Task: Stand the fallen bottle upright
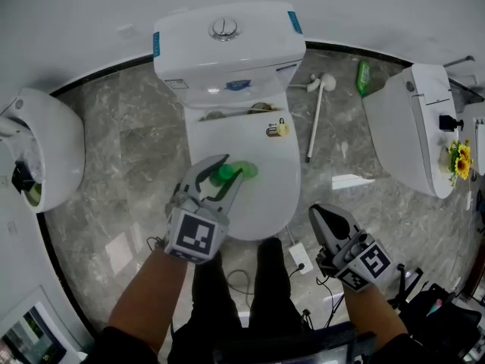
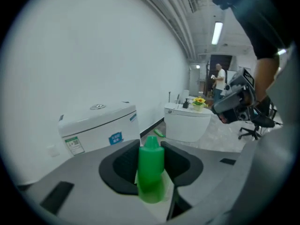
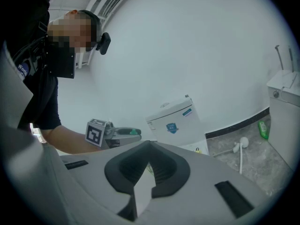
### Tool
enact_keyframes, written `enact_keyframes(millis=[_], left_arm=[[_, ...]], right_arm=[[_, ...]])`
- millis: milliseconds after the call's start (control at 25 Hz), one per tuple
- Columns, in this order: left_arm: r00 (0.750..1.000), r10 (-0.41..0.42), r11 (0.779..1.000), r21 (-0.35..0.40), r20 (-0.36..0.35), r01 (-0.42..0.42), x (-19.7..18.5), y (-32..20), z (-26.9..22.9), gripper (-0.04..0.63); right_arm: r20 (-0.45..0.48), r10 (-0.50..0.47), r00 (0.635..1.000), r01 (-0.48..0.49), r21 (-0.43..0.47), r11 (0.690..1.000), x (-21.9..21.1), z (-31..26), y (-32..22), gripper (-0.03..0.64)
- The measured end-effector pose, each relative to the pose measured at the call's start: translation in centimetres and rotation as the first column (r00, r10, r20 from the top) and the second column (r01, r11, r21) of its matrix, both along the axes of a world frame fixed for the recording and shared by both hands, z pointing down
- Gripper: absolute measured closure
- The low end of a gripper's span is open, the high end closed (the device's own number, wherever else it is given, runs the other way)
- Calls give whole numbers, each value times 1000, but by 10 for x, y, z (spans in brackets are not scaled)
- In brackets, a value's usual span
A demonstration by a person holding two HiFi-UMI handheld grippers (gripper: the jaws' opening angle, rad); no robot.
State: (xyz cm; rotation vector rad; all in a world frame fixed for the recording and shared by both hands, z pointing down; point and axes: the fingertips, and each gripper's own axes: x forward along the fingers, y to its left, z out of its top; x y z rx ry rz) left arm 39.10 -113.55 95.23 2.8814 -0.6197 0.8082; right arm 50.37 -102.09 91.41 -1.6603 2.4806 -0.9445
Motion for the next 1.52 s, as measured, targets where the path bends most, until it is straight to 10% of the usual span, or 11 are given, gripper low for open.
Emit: enact_keyframes(millis=[440, 800, 1080, 1520], left_arm=[[956, 254, 944, 177, 145, -278, 40, 63, 6, 422], [967, 228, 961, 134, 116, -243, 36, 62, 3, 412], [981, 189, 979, 66, 33, -191, 30, 60, -23, 281], [978, -59, 998, -43, -199, 51, -63, 49, -209, 314]], right_arm=[[11, 11, 1000, -11, -2, 1000, 13, 0, 13, 591], [8, 2, 1000, -2, 9, 1000, 11, -8, 13, 591], [7, -9, 1000, 9, 12, 1000, 4, -24, 14, 591], [-57, 23, 998, -16, 132, 991, 8, -194, 12, 591]])
